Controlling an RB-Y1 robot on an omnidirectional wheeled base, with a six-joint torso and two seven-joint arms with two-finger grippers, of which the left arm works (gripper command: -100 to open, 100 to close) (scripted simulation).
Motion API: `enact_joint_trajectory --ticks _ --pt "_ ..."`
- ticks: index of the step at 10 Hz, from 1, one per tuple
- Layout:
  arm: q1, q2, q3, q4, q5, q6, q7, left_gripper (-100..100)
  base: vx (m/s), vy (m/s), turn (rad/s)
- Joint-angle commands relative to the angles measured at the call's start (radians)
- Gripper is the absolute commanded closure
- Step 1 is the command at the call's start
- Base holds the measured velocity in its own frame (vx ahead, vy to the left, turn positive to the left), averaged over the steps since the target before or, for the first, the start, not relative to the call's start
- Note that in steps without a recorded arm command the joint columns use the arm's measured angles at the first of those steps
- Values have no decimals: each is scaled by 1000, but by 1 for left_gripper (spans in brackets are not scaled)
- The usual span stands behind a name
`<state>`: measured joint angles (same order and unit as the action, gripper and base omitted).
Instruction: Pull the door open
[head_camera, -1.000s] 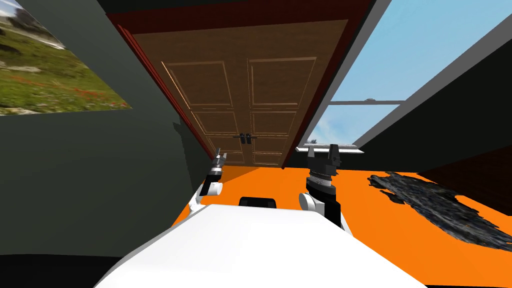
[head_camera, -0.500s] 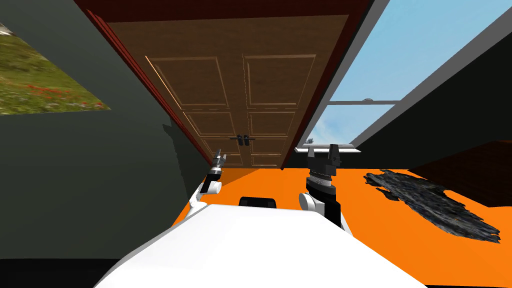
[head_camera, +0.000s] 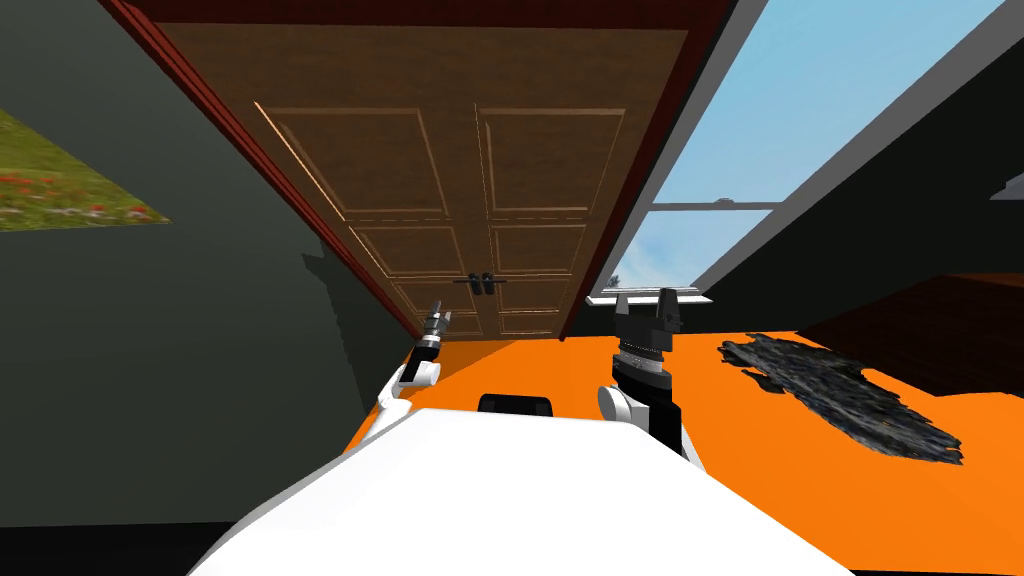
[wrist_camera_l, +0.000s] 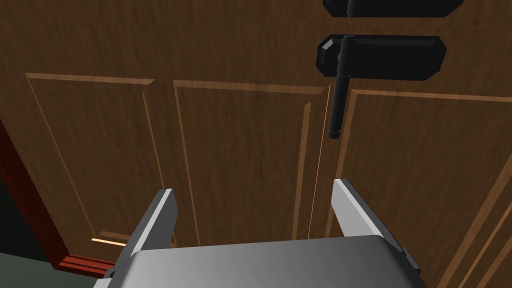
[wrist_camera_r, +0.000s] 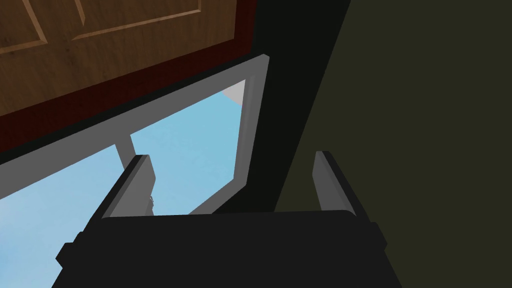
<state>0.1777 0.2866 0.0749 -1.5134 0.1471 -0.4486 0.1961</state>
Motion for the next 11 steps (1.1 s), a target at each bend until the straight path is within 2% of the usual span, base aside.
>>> enact_joint_trajectory --ticks 1,6,8,11 --pt "-14 10 4 38 1 6 5 -100 91 17 -75" --pt "-56 43 16 141 7 24 20 -100 104 10 -71" --pt "-85 66 25 213 11 37 30 -100 134 28 -128" --pt "-109 85 33 274 14 47 39 -100 114 22 -63"
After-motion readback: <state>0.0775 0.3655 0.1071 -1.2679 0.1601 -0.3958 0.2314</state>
